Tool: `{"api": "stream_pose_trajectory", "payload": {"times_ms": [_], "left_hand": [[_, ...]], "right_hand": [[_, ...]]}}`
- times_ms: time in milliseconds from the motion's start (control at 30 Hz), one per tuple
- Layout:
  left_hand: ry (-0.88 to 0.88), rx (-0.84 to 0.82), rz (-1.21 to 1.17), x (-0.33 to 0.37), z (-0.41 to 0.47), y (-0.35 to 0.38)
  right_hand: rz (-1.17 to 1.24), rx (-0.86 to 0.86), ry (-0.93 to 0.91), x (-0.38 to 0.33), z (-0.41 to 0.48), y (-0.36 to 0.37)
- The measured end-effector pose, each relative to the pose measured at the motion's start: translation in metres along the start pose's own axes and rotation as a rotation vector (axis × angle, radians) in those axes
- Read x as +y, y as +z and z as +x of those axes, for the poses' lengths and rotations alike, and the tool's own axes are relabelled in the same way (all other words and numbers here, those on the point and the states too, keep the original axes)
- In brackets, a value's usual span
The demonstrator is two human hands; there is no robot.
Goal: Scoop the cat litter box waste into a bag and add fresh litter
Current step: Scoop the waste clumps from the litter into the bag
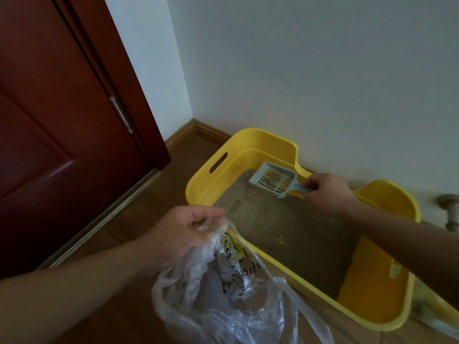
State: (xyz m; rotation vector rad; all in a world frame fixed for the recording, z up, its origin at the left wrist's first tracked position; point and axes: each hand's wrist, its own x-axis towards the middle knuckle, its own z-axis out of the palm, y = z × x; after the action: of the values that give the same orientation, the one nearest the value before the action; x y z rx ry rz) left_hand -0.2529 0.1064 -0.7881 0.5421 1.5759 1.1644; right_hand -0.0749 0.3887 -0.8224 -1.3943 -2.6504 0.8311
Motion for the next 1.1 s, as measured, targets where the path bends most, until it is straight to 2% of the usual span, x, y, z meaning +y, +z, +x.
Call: {"api": "stream_pose_trajectory", "payload": {"times_ms": [300,700,1100], "left_hand": [[0.014,0.006,0.013,0.001,-0.005,0.004],[0.005,0.016,0.070,0.000,-0.010,0.001],[0.004,0.059,0.137,-0.004,-0.018,-0.002]], "right_hand": [[0.071,-0.023,0.007,0.004,-0.015,-0.010],[0.089,-0.062,-0.119,-0.004,-0.064,-0.031],[0.182,-0.260,-0.255,-0.014,-0.129,-0.046]]}}
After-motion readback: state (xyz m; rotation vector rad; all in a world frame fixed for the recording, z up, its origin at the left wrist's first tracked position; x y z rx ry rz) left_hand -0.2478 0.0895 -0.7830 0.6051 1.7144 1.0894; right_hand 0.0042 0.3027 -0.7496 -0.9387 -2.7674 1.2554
